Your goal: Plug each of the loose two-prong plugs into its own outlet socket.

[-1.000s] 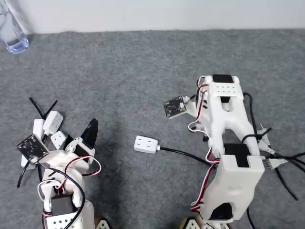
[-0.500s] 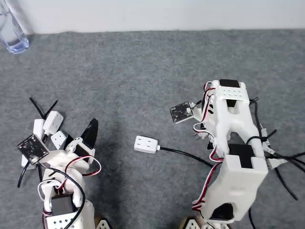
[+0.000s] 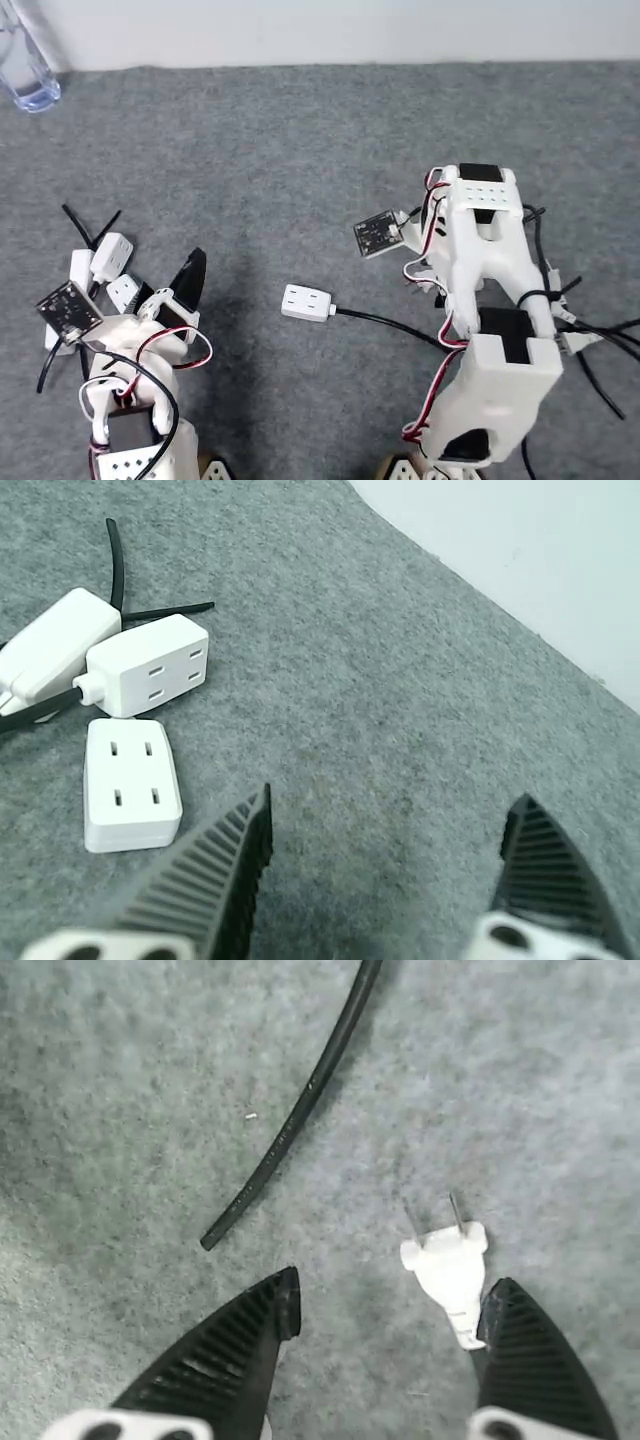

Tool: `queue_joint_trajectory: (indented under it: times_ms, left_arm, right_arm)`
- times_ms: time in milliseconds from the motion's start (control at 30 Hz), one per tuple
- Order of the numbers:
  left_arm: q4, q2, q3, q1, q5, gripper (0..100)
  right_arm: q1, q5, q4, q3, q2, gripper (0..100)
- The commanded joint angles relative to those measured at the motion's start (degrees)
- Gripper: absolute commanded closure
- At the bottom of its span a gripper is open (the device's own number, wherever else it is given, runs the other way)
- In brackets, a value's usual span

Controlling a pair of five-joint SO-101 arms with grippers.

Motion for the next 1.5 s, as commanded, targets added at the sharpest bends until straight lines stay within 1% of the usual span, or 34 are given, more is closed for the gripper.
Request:
queue_joint_trajectory:
  times_ms: [0, 233, 400, 567, 600, 667, 767, 833, 967, 1067, 1200, 1300, 1467]
  left_arm:
    - [-0.2, -0.7, -0.4, 0.4, -0.4, 65]
    - [-0.2, -0.7, -0.4, 0.4, -0.4, 65]
    - [-0.2, -0.7, -0.4, 0.4, -0.4, 65]
    - [-0.2, -0.7, -0.4, 0.5, -0.4, 65]
    - [-0.2, -0.7, -0.4, 0.5, -0.4, 65]
    - [-0.2, -0.7, -0.4, 0.5, -0.4, 65]
    - [-0.2, -0.7, -0.4, 0.5, -0.4, 65]
    - [-0.2, -0.7, -0.4, 0.5, -0.4, 65]
    - [-0.2, -0.7, -0.4, 0.8, -0.4, 65]
    - [0.2, -0.7, -0.4, 3.3, -0.4, 65]
    - [0.2, -0.6, -0.4, 3.6, -0.4, 65]
    - [0.2, -0.6, -0.4, 3.6, -0.4, 65]
    - [0.2, -0.6, -0.4, 3.6, -0.4, 65]
  right_arm:
    - [-0.7, 0.1, -2.3, -1.0, 1.5, 71.8]
    - [-0.5, 0.6, -5.1, -1.1, 4.7, 71.8]
    - [-0.3, 4.7, -6.7, -1.1, 6.3, 71.9]
    - [-0.4, 5.5, -9.5, -1.1, 7.3, 71.9]
    - [-0.4, 6.1, -9.7, -1.1, 7.3, 72.6]
    - [-0.4, 7.9, -9.8, -1.1, 7.3, 77.5]
    - [-0.4, 9.2, -9.9, -1.1, 7.3, 89.8]
    - [-0.5, 9.2, -9.9, -1.1, 7.3, 95.8]
    - [-0.5, 9.2, -9.9, -1.1, 7.3, 94.6]
    - [-0.6, 9.2, -10.8, -1.0, 7.3, 94.6]
    - [-0.7, 9.1, -11.0, -0.8, 7.3, 94.9]
    - [-1.0, 7.3, -10.7, -0.7, 7.3, 99.5]
    - [-4.1, -4.6, -12.4, -1.1, 6.5, 99.0]
